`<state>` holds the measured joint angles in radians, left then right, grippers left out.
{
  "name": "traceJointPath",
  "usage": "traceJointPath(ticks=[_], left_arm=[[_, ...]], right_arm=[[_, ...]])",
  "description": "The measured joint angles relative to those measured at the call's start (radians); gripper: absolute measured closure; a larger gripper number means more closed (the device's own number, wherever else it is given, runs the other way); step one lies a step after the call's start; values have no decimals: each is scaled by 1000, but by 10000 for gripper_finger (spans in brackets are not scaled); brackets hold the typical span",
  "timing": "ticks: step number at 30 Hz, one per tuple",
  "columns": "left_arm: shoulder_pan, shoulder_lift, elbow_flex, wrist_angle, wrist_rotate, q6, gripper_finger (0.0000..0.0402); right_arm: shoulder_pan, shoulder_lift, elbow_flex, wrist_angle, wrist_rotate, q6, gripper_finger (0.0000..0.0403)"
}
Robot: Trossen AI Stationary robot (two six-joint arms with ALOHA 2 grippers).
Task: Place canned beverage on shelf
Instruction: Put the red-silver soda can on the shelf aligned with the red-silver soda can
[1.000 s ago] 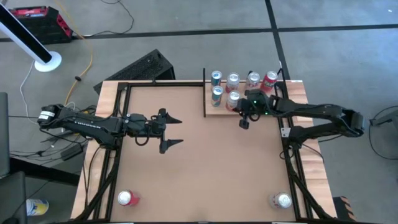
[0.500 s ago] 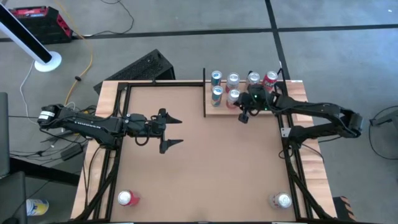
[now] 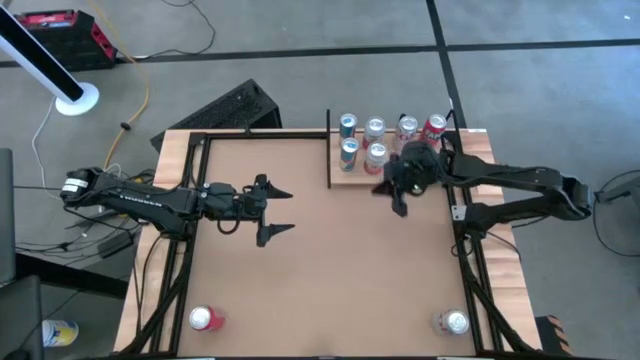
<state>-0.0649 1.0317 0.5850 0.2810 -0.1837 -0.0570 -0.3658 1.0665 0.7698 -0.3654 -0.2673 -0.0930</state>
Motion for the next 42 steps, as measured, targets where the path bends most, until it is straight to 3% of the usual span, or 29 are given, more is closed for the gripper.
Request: traceJointPath(ticks=[3,11,16,22,29,35,42], left_arm=[[0,0,0,0,0,-1,10],[0,0,0,-2,0,-2,10],[0,0,0,-1,0,-5,10],[0,0,0,2,0,-7,10],[0,0,5,28,0,41,10],[0,0,8,32,3,71,10],[0,0,8,24,77,41,10]], right_arm=[[147,-4,86,-175,-59,119,345],[692,3,251,-520,-45,601,370],[1003,-2,316,-574,-24,1033,386],[1281,9,314,-582,141,1513,358],[1408,73,304,-631,190,1738,346],[1429,148,304,-605,161,1841,345],[1422,170,304,-604,116,1917,344]])
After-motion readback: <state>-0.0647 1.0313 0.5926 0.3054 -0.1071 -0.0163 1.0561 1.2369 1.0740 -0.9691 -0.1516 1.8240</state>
